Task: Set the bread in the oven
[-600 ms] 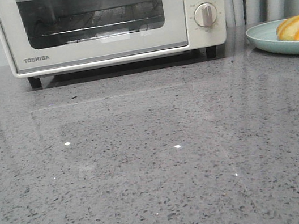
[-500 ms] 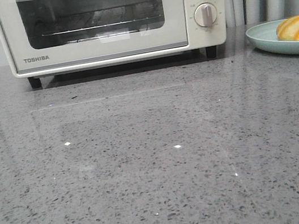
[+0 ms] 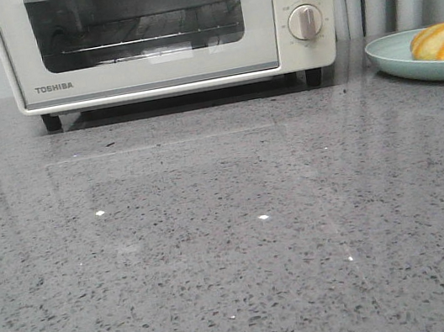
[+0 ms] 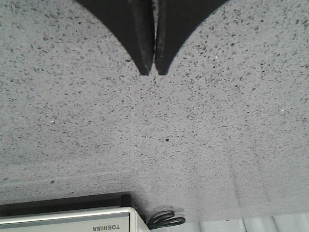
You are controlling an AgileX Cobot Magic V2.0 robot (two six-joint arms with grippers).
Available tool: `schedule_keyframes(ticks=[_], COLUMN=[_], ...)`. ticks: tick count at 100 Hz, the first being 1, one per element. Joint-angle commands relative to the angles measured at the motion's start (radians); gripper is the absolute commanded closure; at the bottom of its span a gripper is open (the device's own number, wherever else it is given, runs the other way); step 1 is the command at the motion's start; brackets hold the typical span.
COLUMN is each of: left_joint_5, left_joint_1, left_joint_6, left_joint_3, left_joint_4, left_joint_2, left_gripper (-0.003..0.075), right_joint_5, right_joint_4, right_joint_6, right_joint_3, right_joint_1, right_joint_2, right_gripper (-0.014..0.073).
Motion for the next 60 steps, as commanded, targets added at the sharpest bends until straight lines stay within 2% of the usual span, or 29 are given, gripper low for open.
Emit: schedule_keyframes(ticks=[1,25,38,45,55,60], left_joint_5=[-0.068,-0.087,-0.163,-0.245,-0.336,-0.363], left_joint_1=[0.000,0.000,0.000,0.000,0.000,0.000], left_joint_6=[-0.007,-0.007,-0.007,-0.016,-0.024,-0.024], left_joint_3=[0.022,0.022,0.022,0.022,0.022,0.022], left_joint_4=[-0.010,-0.002,-0.053,-0.241,-0.625,-0.733], left_joint_2=[-0.026,-0.026,-0.026,-0.026,-0.026,-0.026], left_gripper=[0.0741,0.0741,0.0741,0.0741,0.0741,0.0741], right_joint_5=[-0.026,-0.046,-0.192,-0.330,-0.541,-0.625], right_joint_4=[-0.007,-0.018,-0.036,-0.036,-0.036,-0.021], right_joint_6=[-0.011,-0.011,-0.011,-0.011,-0.011,0.010], right_joint_3=[0.026,0.026,0.024,0.024,0.024,0.024], right_joint_1=[-0.004,-0.004,-0.004,-0.004,-0.004,-0.004], right_joint_2=[-0.018,-0.018,-0.018,-0.018,-0.018,-0.018], right_gripper=[0.0661,0.0661,0.0661,0.0661,0.0661,0.0661])
